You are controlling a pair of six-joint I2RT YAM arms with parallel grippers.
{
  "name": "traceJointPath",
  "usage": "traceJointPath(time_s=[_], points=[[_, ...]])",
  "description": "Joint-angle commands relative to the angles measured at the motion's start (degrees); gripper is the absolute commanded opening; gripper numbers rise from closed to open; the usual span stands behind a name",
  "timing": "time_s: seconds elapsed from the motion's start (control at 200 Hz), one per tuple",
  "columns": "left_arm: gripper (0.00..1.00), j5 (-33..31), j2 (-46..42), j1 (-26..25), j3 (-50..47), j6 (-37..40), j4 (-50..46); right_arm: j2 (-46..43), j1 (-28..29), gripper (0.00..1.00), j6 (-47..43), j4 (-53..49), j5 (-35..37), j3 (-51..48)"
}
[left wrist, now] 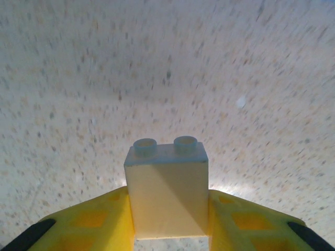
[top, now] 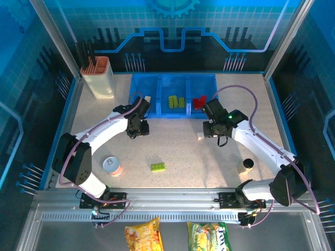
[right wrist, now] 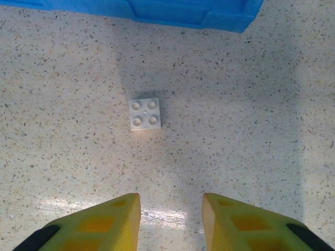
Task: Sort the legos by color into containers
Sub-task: Pick up the lego from the middle-left of the table, then place the lego in the container.
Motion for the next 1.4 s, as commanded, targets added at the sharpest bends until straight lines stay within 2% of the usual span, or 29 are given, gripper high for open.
traceJointPath(time_s=[0.0, 0.36, 0.735, 1.396], points=[[0.37, 1.07, 2.27, 2.27, 5.11, 6.25, -2.20, -2.19, 0.65, 0.37, 1.51, -2.26, 1.42, -1.48], [0.37, 5.47, 11.68, 7.19, 20.75, 14.60, -3.32, -4.60, 0.61, 0.37, 2.40, -3.84, 2.31, -2.48], [0.36, 9.85, 23.07, 9.55, 33.87, 19.47, -4.54, -5.74, 0.59, 0.37, 2.86, -5.40, 3.21, -2.05], [0.35, 24.31, 37.50, 14.11, 46.86, 18.88, -4.93, -6.72, 0.57, 0.37, 3.30, -7.79, 4.62, -1.16]])
